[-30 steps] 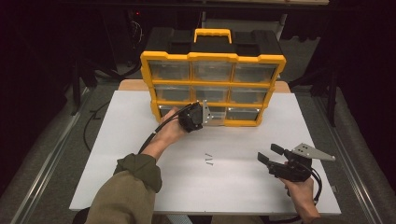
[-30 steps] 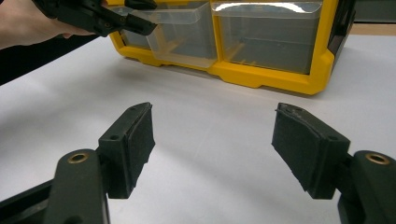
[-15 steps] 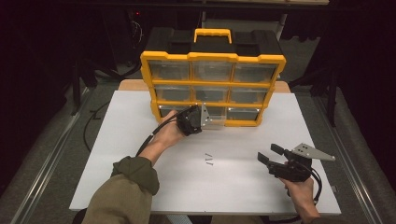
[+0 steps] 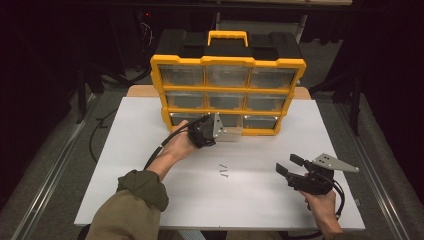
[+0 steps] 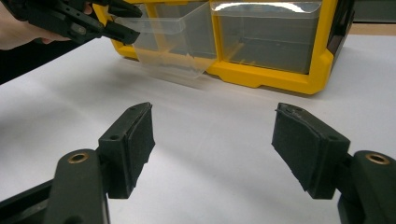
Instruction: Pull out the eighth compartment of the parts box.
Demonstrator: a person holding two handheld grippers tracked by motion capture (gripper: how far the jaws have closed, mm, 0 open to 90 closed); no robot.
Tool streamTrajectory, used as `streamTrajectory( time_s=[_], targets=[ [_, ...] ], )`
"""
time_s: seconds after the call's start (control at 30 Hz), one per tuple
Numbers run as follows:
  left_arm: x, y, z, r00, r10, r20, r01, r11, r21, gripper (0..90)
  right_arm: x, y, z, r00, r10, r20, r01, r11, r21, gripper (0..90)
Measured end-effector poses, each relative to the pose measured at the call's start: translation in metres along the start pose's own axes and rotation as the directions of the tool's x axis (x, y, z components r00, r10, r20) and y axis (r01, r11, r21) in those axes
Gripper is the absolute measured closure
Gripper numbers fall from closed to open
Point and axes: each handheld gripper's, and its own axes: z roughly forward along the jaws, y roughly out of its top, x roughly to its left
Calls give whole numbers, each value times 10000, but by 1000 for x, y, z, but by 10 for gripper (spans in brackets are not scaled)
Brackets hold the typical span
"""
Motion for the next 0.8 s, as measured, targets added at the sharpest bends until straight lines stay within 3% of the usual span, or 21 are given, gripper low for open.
streamTrajectory(
  time_s=[0.4, 0.47, 0.8],
  targets=[
    [-4, -3, -8, 9996, -39, 290, 41, 9999, -95, 608, 0, 0, 0, 10000, 2, -13, -2, 10000, 3, 310],
    [-4, -3, -9, 9995, 97, 313, -97, 10000, -9, 608, 0, 0, 0, 10000, 1, -13, -1, 10000, 2, 310],
    [-10, -6, -15, 9989, -93, 459, 104, 9997, -236, 608, 0, 0, 0, 10000, 18, -13, -18, 10000, 5, 310]
  ],
)
